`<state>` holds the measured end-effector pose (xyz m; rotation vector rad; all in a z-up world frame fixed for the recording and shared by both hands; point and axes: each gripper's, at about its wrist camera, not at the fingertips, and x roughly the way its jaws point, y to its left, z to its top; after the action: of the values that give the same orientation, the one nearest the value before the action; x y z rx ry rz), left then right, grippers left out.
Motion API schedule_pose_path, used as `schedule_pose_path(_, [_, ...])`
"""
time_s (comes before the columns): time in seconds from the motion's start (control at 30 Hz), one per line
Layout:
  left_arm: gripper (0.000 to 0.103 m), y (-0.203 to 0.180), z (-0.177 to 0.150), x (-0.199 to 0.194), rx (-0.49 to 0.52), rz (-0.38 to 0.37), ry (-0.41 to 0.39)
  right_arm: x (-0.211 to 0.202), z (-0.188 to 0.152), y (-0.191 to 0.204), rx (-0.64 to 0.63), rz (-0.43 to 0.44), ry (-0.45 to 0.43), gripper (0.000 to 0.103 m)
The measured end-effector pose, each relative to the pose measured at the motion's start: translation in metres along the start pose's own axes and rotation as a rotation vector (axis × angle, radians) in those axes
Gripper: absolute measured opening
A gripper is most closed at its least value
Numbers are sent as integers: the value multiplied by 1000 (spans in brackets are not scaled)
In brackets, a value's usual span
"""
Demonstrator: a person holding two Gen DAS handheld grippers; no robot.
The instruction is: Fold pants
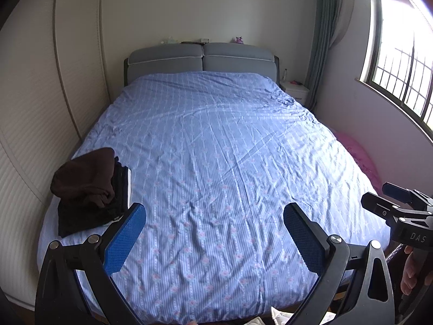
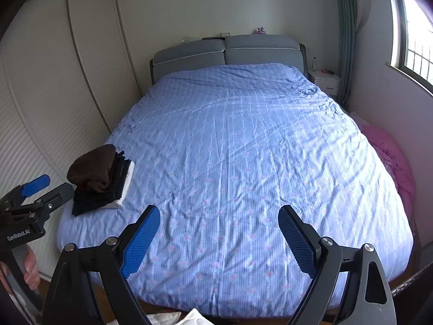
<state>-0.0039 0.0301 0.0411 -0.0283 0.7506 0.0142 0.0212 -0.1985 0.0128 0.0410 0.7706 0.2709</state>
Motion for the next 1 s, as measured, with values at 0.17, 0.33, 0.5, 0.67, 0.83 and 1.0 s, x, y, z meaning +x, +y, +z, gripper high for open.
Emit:
schedule_pose_path(0.17, [103, -3, -1, 1, 7, 20, 5, 0, 1, -1, -1, -2, 1, 90])
schedule_pose_path(0.33, [103, -5, 0, 1, 9, 17, 2, 1, 1, -2, -2, 0, 1, 90])
schedule_pose_path(0.5, [103, -7, 1, 2, 6, 15, 10, 1, 2, -3, -3, -4, 4, 90])
schedule_pose_path(0.67, [103, -8, 3, 4, -4, 0, 18, 1, 2, -6, 0, -2, 5, 90])
schedule_pose_path(0.83, [103, -8, 3, 3, -11, 0, 12, 1, 2, -6, 3, -7, 4, 90])
schedule_pose_path(1.0, [103, -7, 3, 3, -12, 6, 10, 1, 2, -7, 3, -5, 4, 90])
